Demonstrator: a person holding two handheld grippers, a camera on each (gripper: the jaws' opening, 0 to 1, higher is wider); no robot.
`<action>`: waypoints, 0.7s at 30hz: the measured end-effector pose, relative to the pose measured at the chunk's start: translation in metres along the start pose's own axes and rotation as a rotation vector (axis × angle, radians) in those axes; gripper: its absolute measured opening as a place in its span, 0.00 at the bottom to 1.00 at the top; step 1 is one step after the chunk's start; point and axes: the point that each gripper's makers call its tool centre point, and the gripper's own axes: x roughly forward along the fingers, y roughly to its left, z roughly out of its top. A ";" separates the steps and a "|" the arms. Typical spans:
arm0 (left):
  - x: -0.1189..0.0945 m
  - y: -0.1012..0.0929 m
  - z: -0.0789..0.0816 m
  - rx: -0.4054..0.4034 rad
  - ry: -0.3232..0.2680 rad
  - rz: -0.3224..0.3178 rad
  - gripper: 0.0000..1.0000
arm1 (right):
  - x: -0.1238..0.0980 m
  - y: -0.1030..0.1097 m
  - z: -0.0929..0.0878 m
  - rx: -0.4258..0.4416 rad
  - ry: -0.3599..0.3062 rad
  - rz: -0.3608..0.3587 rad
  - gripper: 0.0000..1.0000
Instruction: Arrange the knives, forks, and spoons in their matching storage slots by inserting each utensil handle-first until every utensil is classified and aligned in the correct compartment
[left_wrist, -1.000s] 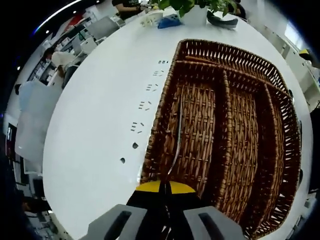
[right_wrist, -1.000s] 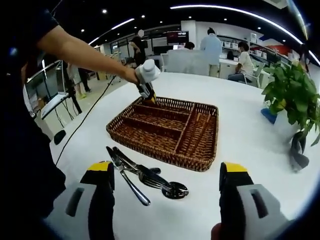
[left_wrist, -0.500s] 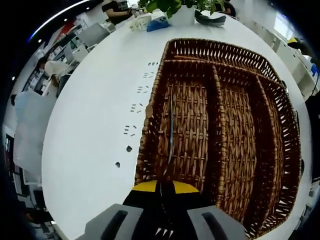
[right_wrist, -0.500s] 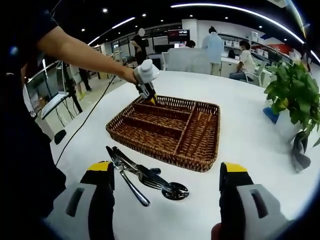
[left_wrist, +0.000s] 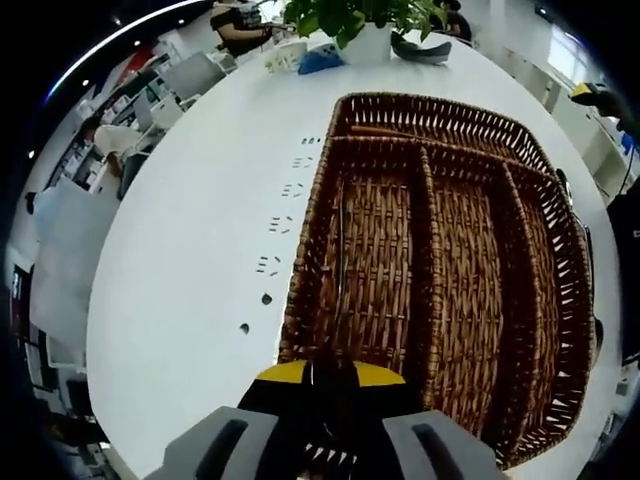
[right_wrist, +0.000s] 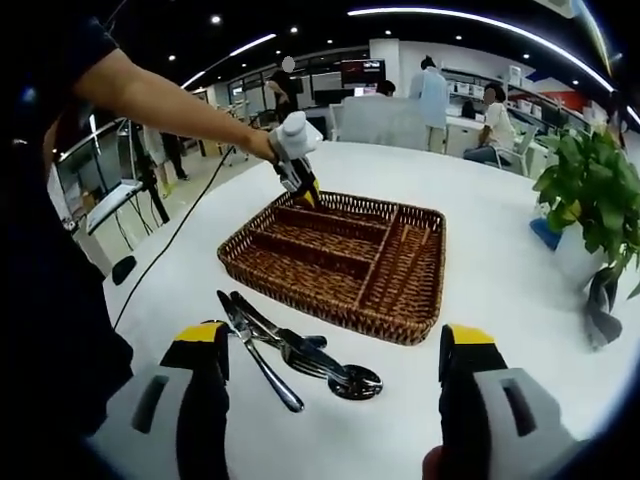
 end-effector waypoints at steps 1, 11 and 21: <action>-0.001 0.001 0.000 0.004 0.000 0.005 0.14 | 0.000 0.000 0.000 -0.001 0.000 0.000 0.89; -0.022 0.010 -0.001 0.013 -0.024 0.082 0.21 | -0.003 0.003 0.002 -0.007 -0.015 0.002 0.89; -0.077 0.015 0.004 -0.101 -0.144 0.171 0.33 | -0.006 0.009 0.008 -0.035 -0.048 0.024 0.90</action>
